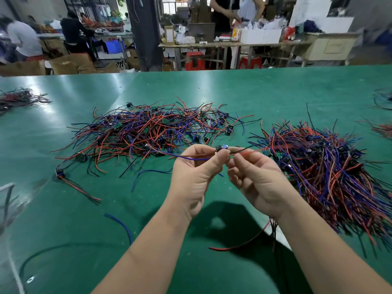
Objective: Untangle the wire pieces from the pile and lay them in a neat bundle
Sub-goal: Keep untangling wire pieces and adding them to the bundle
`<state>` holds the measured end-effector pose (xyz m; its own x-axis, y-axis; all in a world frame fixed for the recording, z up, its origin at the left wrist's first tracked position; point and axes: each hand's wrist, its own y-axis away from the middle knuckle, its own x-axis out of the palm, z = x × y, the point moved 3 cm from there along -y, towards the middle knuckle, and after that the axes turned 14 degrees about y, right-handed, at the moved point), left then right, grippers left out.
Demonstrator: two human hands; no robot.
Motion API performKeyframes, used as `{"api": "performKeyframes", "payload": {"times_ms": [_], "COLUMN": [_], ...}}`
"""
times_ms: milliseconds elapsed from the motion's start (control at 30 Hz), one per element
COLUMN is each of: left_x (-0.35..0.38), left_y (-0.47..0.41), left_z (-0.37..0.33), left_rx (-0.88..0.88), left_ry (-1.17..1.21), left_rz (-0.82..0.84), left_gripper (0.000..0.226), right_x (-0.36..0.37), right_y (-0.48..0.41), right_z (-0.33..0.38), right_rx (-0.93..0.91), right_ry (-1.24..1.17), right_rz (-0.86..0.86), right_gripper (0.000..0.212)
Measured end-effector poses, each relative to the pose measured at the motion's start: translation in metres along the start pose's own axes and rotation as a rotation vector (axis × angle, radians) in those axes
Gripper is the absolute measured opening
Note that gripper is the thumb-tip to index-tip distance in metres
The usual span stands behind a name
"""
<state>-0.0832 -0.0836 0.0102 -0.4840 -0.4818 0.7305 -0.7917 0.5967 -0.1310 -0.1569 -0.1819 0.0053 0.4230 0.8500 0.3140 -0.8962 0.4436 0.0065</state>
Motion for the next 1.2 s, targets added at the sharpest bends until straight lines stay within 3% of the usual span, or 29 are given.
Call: {"api": "performKeyframes", "payload": {"times_ms": [67,167,300,400,467,533,667,833,933,1100,1200], "left_x": [0.0,0.001,0.0,0.001,-0.001,-0.004,-0.007,-0.006,-0.007,-0.013,-0.017], "left_y": [0.0,0.0,0.0,-0.001,0.0,0.002,0.007,0.017,0.021,0.014,0.004], "left_z": [0.001,0.002,0.002,0.001,0.003,0.009,0.016,0.019,0.02,0.006,0.004], "left_rx": [0.061,0.085,-0.074,-0.211,-0.254,-0.305,-0.398,-0.617,-0.711,-0.692,-0.509], "left_ry": [-0.084,-0.217,-0.159,-0.079,-0.137,-0.211,-0.296,-0.516,-0.601,-0.628,-0.537], "left_rz": [0.021,0.124,0.164,0.097,0.059,0.056,0.067,0.296,0.394,0.357,0.134], "left_gripper": [0.028,0.023,0.041,0.013,0.023,0.019,0.011,0.014,0.016,0.019,0.018], "right_x": [-0.002,-0.006,-0.014,-0.018,-0.018,-0.018,-0.022,-0.052,-0.062,-0.06,-0.062], "right_y": [-0.003,-0.004,-0.004,-0.001,-0.001,-0.001,-0.002,-0.001,0.002,0.001,-0.001], "right_z": [0.0,0.003,0.011,0.011,0.008,0.006,0.009,0.031,0.036,0.03,0.029], "right_rx": [-0.002,0.005,0.008,0.036,0.051,0.049,-0.031,-0.12,-0.149,-0.144,-0.121], "right_ry": [-0.091,-0.142,-0.105,0.016,0.071,0.148,0.376,0.215,0.154,0.064,0.075], "right_rz": [-0.086,-0.142,-0.104,-0.063,-0.059,-0.079,-0.212,-0.503,-0.591,-0.605,-0.638], "right_gripper": [0.009,0.013,0.015,0.011,0.009,0.011,0.01,0.012,0.014,0.022,0.024]}}
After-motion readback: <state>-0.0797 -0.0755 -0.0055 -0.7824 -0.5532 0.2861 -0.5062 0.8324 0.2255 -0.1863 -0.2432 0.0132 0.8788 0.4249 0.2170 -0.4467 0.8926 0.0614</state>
